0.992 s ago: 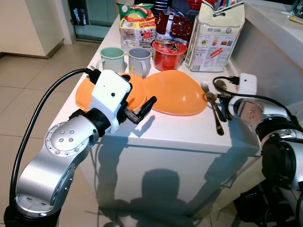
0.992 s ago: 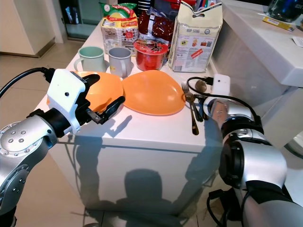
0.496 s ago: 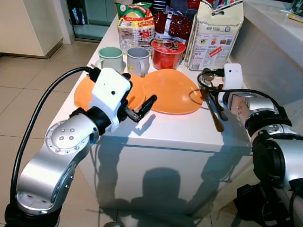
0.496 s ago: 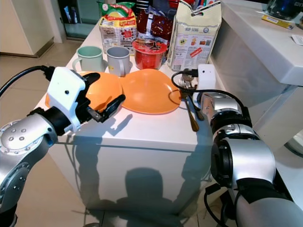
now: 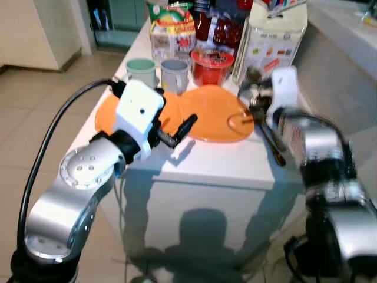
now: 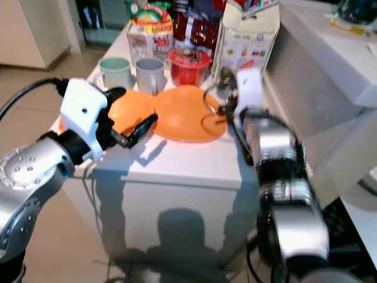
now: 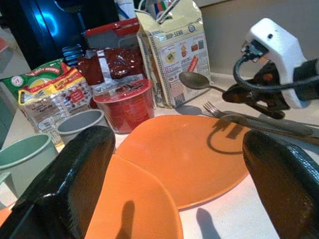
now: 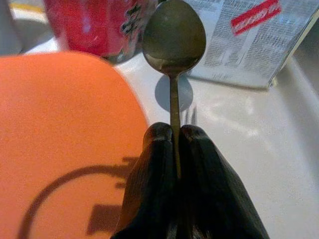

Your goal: Setting the table

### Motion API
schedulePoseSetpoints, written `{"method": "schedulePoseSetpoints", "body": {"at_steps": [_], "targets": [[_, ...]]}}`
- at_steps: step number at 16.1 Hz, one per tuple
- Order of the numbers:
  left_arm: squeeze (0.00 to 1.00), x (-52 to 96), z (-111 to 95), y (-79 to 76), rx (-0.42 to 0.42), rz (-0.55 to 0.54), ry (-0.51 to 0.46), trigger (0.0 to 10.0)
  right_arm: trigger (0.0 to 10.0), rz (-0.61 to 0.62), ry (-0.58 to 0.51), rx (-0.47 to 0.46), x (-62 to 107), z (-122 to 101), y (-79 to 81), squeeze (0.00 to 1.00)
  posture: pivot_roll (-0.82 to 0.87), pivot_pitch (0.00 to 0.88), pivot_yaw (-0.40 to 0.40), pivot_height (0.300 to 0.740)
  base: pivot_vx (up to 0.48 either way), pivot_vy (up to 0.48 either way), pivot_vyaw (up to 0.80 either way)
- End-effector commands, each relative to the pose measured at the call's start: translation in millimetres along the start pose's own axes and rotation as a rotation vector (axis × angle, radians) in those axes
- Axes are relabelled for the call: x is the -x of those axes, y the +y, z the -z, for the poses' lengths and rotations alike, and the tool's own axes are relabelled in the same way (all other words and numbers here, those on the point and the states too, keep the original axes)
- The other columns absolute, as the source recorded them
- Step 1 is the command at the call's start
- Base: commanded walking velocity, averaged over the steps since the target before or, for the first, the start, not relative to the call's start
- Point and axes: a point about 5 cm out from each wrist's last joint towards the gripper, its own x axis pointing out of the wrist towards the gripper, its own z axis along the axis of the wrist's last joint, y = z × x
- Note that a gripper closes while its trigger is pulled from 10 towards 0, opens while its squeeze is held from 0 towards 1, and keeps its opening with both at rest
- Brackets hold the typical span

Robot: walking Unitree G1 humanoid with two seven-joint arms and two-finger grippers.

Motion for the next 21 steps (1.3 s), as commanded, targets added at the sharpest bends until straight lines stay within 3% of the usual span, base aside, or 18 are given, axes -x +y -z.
{"method": "schedulePoseSetpoints", "body": {"at_steps": [1,4,5,6,7,8,9,10,14,16,19,21], "targets": [[0.00,-1.3,-1.7,-1.1,0.000,0.005,-0.015,10.0,0.0,0.027,-0.076,0.021,7.6,-17.2,-2.6,0.00,0.16,0.000,-0.026,0.740,0.000,0.000,0.00],[0.00,-4.4,5.7,5.3,0.020,-0.060,-0.010,10.0,0.0,-0.056,-0.439,-0.069,34.8,-24.4,14.0,0.00,0.14,0.000,-0.004,0.740,0.000,0.000,0.00],[0.00,-4.5,6.6,6.8,0.017,-0.085,-0.012,10.0,0.0,-0.073,-0.501,-0.146,51.1,-25.5,17.6,0.00,0.14,0.000,-0.009,0.740,0.000,0.000,0.00],[0.00,-4.4,6.8,7.7,0.022,-0.100,-0.014,10.0,0.3,-0.109,-0.541,-0.154,60.3,-27.5,22.3,0.00,0.13,0.000,-0.012,0.740,0.000,0.000,0.00],[0.00,-5.0,7.3,6.4,0.029,-0.118,-0.020,10.0,2.7,-0.184,-0.626,-0.237,79.6,-32.7,31.6,0.00,0.11,0.000,-0.026,0.740,0.000,0.000,0.00],[0.00,-6.7,6.6,3.7,0.033,-0.115,-0.030,10.0,3.8,-0.230,-0.650,-0.339,88.2,-34.3,35.3,0.00,0.11,0.000,-0.033,0.740,0.000,0.000,0.00],[0.00,-7.4,6.0,2.4,0.037,-0.116,-0.037,10.0,8.1,-0.264,-0.658,-0.395,91.9,-34.7,37.8,0.00,0.10,0.000,-0.037,0.740,0.000,0.000,0.00],[0.00,-9.2,7.1,-0.1,0.047,-0.125,-0.047,10.0,10.0,-0.367,-0.660,-0.546,97.9,-30.9,45.7,0.00,0.09,0.000,-0.046,0.740,0.000,0.000,0.00],[0.00,-8.4,11.8,-4.4,0.058,-0.163,-0.050,10.0,10.0,-0.679,-0.558,-0.871,111.7,-14.0,60.1,0.00,0.09,0.000,-0.071,0.740,0.000,0.000,0.00],[0.00,-6.2,15.3,-4.7,0.064,-0.195,-0.047,10.0,10.0,-0.745,-0.562,-0.912,121.2,-17.1,59.8,0.00,0.07,0.000,-0.074,0.740,0.000,0.000,0.00],[0.00,3.6,36.2,-15.2,0.124,-0.256,-0.002,10.0,10.0,-0.732,-0.573,-0.787,137.0,-20.4,59.0,0.00,0.03,0.000,-0.060,0.740,0.000,0.000,0.00],[0.00,2.8,35.0,-16.3,0.148,-0.270,-0.021,10.0,10.0,-0.690,-0.574,-0.751,140.5,-19.6,55.5,0.00,0.02,0.000,-0.057,0.740,0.000,0.000,0.00]]}}
